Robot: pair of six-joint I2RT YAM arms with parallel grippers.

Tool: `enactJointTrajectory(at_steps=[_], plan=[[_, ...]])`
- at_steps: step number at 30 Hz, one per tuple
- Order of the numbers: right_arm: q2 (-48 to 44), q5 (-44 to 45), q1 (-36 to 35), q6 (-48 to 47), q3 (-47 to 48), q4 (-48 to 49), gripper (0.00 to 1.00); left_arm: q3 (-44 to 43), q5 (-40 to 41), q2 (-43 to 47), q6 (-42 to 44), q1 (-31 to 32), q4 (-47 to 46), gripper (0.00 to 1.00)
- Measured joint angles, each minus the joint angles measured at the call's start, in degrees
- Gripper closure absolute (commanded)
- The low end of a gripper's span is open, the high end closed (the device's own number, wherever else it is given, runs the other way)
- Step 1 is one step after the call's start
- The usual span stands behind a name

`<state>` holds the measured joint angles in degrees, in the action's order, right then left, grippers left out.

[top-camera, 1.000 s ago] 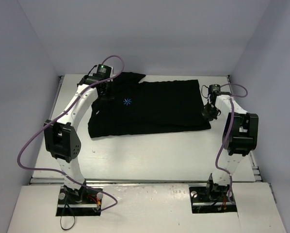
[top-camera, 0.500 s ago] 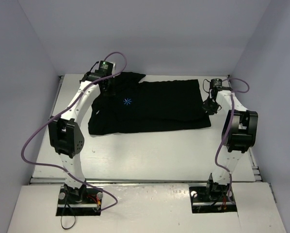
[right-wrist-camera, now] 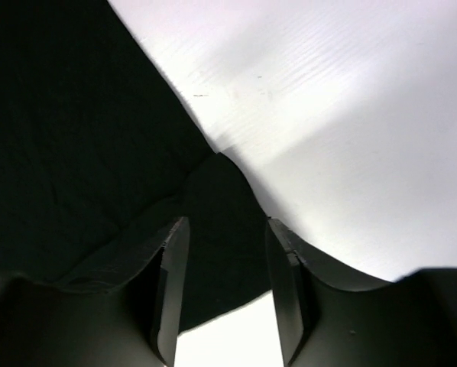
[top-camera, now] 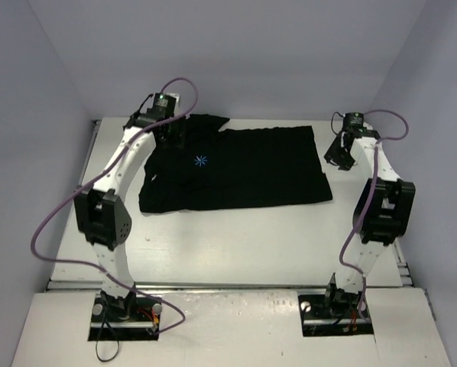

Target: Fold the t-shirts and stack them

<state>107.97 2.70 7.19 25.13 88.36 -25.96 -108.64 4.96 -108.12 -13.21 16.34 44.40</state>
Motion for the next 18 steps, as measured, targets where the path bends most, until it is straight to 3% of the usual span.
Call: enactJointTrajectory(at_steps=[10, 14, 18], plan=[[-13.0, -3.0, 4.6, -2.2, -17.5, 3.7, 0.55, 31.9, 0.4, 25.7, -4.5, -4.7, -2.2, 0.38], [-12.4, -5.0, 5.2, -2.3, -22.3, 4.6, 0.55, 40.6, -0.6, 25.0, -5.8, -7.9, -3.2, 0.38], [-12.4, -7.1, 5.1, -2.3, -23.7, 6.8, 0.54, 43.7, -2.3, 20.1, -6.6, -9.9, -4.8, 0.38]])
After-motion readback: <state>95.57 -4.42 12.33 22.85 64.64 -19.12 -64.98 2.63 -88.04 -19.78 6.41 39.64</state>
